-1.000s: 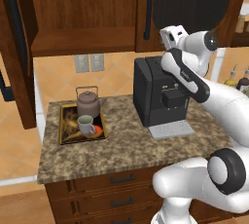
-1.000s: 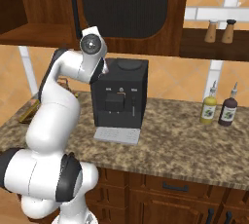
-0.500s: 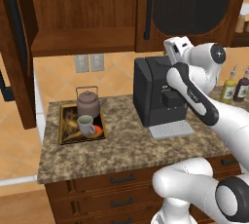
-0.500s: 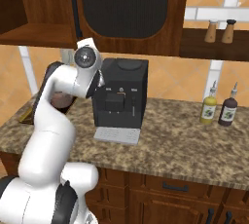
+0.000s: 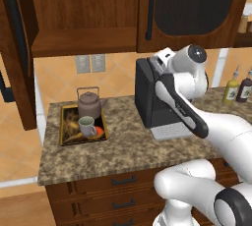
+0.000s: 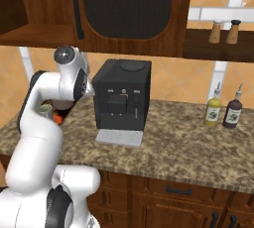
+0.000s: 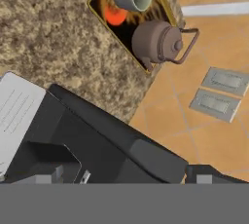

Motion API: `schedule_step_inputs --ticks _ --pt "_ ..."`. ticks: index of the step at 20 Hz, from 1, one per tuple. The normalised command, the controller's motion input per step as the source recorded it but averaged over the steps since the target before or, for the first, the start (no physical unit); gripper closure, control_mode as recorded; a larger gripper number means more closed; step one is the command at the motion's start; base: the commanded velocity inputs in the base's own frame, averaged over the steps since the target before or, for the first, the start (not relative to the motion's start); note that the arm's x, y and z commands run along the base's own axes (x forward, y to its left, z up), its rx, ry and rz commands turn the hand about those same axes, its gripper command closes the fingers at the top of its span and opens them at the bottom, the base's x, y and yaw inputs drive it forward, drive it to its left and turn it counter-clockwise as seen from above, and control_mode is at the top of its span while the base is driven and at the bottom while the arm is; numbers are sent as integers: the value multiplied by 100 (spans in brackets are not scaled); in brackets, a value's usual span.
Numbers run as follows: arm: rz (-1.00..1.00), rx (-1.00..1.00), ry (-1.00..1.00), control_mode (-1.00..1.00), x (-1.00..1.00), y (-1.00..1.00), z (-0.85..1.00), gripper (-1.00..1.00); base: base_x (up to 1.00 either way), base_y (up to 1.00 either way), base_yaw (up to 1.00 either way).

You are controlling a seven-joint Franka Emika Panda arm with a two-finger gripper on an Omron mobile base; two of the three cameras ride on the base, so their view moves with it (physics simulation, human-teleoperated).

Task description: Pick the kettle from the counter and place it on the tray. Then pick the mug from the cabinet and place it on the tray. Then close the cabinet doors.

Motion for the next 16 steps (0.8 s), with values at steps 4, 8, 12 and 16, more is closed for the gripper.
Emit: schedule_step_inputs --ticks 4,8,12,16 --pt "-4 -27 5 -100 -7 42 -24 -100 0 0 0" --pt "-15 -41 -20 -100 -39 66 5 -100 0 0 0" --pt "-12 -47 -14 -100 -37 69 3 -100 0 0 0" --pt "0 -42 -28 -100 -61 41 -11 -100 0 0 0"
